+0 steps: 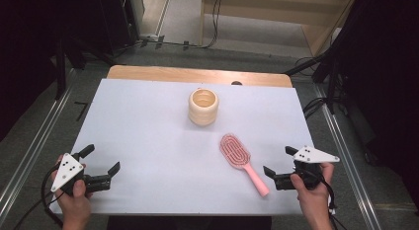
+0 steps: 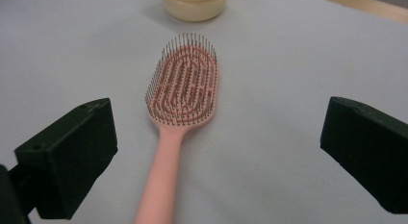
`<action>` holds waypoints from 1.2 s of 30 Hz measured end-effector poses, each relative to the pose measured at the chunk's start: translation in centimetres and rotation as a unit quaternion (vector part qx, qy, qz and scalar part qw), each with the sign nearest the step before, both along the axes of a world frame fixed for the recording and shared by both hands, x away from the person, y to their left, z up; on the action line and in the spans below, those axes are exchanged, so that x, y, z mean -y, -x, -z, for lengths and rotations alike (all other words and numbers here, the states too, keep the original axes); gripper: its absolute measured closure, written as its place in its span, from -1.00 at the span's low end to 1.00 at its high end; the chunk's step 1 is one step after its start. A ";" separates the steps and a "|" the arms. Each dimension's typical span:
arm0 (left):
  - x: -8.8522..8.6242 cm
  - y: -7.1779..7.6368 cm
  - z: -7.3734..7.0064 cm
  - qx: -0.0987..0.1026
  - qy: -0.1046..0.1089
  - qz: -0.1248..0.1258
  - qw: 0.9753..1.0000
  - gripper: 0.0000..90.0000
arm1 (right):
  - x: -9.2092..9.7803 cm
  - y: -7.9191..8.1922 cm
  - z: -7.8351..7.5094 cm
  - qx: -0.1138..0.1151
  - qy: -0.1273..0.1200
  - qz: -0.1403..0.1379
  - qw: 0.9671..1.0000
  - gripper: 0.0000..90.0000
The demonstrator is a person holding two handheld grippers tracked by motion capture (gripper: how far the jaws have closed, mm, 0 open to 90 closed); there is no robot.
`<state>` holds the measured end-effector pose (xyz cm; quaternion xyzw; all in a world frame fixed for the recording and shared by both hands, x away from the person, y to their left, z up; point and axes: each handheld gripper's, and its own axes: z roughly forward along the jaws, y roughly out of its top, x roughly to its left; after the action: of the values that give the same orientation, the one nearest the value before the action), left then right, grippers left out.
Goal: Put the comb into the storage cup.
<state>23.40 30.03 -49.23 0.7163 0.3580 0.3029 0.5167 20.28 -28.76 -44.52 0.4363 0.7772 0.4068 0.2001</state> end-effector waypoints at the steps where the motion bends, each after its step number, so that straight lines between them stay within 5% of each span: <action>1: 0.0 0.0 0.0 0.000 -0.002 0.000 1.000 -1.00 | -0.2 -0.1 0.0 -0.004 0.003 -0.003 1.000 -1.00; 8: 0.1 -0.1 0.0 -0.007 -0.005 -0.003 1.000 -1.00 | -1.4 -1.1 0.1 -0.044 0.040 -0.011 0.998 -1.00; 19: 0.1 -0.1 0.0 -0.006 -0.004 0.000 1.000 -1.00 | -3.0 -2.0 0.4 -0.075 0.073 -0.020 0.994 -1.00; 25: 0.1 -0.1 0.0 -0.005 -0.005 0.001 1.000 -1.00 | -3.3 -2.6 0.8 -0.105 0.062 -0.024 0.992 -1.00; 36: 0.1 -0.1 0.0 -0.004 -0.005 0.002 1.000 -1.00 | -4.3 -3.6 1.7 -0.168 0.056 -0.037 0.984 -1.00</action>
<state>23.51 29.90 -49.25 0.7209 0.3576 0.3006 0.5119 23.85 -24.42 -46.20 0.4574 0.8369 0.2909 0.0759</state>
